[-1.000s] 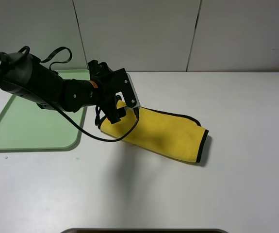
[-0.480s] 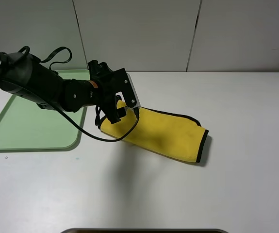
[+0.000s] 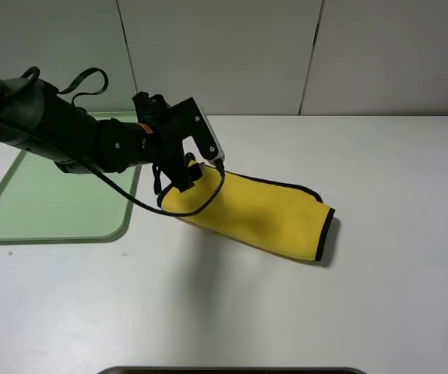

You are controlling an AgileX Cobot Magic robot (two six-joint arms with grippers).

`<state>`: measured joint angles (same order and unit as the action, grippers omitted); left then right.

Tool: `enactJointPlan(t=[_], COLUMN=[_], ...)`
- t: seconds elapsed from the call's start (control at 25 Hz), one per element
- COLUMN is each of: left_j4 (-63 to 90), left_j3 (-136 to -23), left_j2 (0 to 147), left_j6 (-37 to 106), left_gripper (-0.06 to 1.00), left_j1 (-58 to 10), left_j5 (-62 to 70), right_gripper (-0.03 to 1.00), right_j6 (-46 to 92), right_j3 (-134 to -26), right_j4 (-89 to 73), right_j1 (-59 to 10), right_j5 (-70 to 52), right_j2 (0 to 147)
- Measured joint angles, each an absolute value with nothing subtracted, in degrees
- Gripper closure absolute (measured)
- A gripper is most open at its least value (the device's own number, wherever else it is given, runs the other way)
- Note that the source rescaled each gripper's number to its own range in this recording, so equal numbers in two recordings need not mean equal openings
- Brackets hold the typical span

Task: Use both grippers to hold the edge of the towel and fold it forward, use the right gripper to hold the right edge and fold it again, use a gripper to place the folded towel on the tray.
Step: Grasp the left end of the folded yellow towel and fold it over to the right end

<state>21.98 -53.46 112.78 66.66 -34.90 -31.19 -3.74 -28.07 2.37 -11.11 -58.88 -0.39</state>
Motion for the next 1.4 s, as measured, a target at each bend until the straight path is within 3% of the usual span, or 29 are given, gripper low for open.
enactJointPlan(t=[0.88, 1.4], left_j4=[62.5, 67.1], left_j3=[-53.7, -53.7], left_j2=[99.6, 99.3], left_j6=[66.6, 64.9], left_gripper=[0.0, 0.02], left_j1=[-34.8, -31.5], left_j5=[-7.3, -2.5], right_gripper=[-0.03, -0.03], right_j6=[-3.7, -3.7], right_j3=[-28.1, -28.1], right_j4=[2.3, 2.0], right_j1=[-10.4, -10.4], right_j5=[-58.9, -58.9], right_j2=[-0.4, -0.4])
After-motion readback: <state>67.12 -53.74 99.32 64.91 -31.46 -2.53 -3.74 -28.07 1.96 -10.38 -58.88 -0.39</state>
